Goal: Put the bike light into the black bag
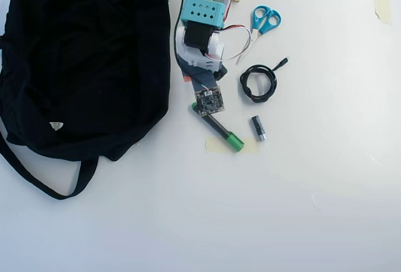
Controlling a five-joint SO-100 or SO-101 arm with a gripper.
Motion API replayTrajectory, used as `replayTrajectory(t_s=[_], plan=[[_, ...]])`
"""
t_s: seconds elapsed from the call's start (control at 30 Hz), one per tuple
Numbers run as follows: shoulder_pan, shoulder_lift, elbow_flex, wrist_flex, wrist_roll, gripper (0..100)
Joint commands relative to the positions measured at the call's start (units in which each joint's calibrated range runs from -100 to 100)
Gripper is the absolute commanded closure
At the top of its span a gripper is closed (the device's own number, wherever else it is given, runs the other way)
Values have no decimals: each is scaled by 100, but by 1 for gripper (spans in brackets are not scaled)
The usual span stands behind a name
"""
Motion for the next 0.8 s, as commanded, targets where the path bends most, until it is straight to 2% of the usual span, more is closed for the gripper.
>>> replayTrajectory(t_s=[0.0, 0.17, 0.57, 0.77], plan=[[25, -336, -219, 71, -65, 98], [25, -345, -291, 96, -112, 98], [55, -345, -1225, 1173, -317, 98], [197, -345, -1764, 1500, -731, 98]])
